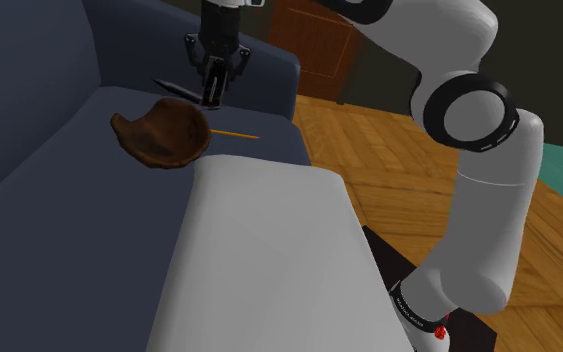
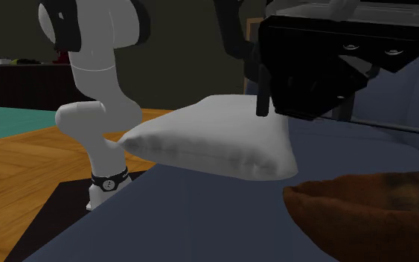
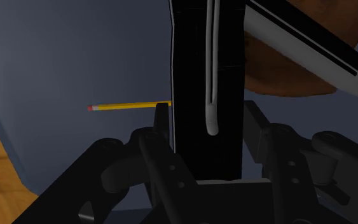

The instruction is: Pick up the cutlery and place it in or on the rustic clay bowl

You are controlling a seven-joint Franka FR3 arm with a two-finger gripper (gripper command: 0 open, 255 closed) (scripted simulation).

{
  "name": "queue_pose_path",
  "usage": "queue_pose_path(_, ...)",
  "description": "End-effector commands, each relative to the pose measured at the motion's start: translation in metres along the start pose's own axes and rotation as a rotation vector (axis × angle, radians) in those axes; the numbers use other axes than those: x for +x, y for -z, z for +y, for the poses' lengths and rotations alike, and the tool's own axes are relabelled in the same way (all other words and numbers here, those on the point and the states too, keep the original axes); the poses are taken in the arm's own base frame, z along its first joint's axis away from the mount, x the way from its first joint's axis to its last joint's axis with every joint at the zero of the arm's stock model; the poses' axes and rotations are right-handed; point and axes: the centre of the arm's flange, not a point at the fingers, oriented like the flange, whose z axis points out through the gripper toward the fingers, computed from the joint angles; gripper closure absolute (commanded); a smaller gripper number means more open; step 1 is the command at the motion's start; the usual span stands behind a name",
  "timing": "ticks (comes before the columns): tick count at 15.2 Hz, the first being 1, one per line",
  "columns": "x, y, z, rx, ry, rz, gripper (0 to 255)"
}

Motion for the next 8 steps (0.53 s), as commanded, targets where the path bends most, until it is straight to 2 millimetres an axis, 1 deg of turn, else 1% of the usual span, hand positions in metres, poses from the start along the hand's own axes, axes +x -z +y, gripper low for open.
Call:
queue_pose_path(1, -0.020, 0.002, -0.019, -0.001, -0.002, 0.000, 255)
queue_pose_path(3, -0.039, 0.003, -0.038, -0.001, -0.002, 0.000, 255)
queue_pose_path(4, -0.053, 0.004, -0.051, -0.001, -0.002, 0.000, 255)
queue_pose_path(8, -0.054, -0.018, -0.051, -0.001, -0.002, 0.000, 255)
